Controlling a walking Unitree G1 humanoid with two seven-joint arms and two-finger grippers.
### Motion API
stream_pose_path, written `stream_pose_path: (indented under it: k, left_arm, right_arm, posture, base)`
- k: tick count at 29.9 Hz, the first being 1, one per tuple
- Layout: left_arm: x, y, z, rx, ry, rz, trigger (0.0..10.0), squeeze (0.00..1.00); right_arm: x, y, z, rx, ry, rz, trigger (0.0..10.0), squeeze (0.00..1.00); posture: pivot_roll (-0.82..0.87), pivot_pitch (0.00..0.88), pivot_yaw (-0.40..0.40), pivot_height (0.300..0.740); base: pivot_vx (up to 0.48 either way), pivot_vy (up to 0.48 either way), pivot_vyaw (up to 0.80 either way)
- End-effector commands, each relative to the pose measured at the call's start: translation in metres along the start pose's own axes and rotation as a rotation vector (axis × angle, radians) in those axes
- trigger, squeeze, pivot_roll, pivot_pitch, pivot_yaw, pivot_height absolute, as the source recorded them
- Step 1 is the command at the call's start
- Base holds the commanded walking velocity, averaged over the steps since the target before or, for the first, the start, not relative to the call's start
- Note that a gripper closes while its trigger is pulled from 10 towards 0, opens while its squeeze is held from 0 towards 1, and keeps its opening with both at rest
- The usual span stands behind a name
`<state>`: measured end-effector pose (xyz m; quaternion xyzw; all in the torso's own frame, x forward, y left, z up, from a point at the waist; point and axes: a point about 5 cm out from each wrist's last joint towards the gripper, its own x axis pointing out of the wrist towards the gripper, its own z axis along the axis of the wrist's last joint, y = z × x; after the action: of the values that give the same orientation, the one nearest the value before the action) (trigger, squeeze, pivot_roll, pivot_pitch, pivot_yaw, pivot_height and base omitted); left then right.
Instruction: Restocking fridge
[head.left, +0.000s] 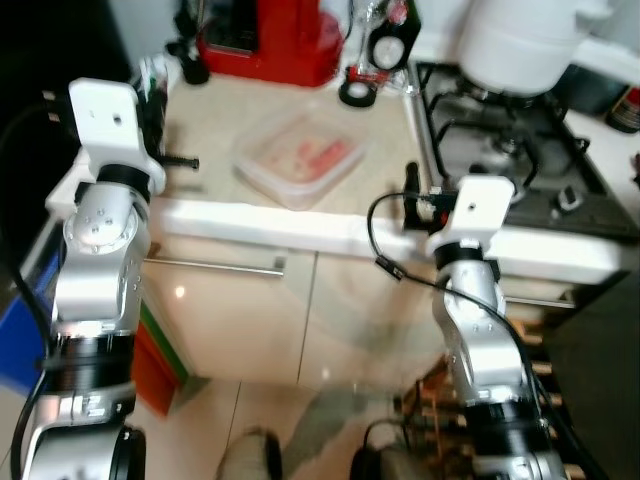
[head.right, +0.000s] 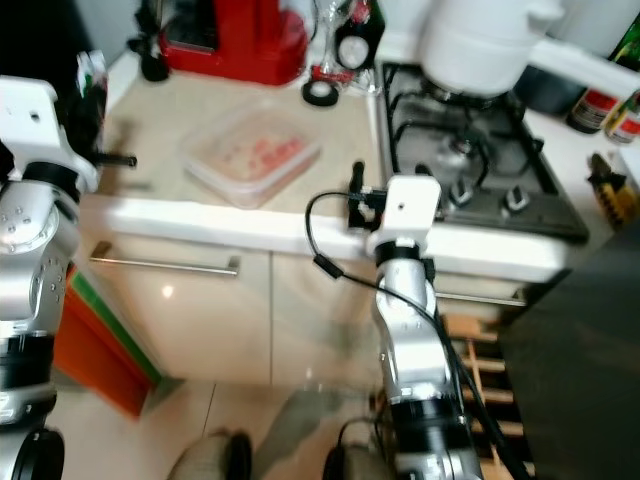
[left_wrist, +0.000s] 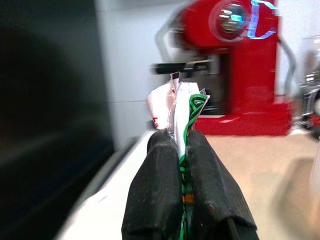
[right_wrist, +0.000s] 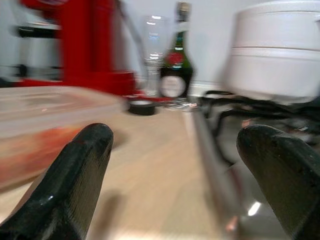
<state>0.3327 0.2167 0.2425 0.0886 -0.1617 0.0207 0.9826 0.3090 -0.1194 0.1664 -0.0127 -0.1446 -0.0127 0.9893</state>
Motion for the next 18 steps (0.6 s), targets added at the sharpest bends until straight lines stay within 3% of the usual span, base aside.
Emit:
stream_pose_path:
  k: [1, 18]
  left_arm:
    - [0.0004, 0.0002, 0.0037, 0.003, -0.021, -0.008, 10.0, 0.0]
    - [0.0019, -0.001, 0.0003, 0.005, -0.014, -0.014, 10.0, 0.0]
  right_arm:
    - [-0.0009, -0.0025, -0.0018, -0.016, 0.014, -0.009, 10.0, 0.02]
    - [-0.0025, -0.0011, -0.0041, -0.027, 0.021, 0.005, 10.0, 0.02]
  posture:
    - [0.06, 0.0, -0.026, 0.74]
    - [0.06, 0.0, -0.023, 0.74]
  base:
    - [-0.412, 0.0, 0.0]
    - [-0.413, 0.0, 0.0]
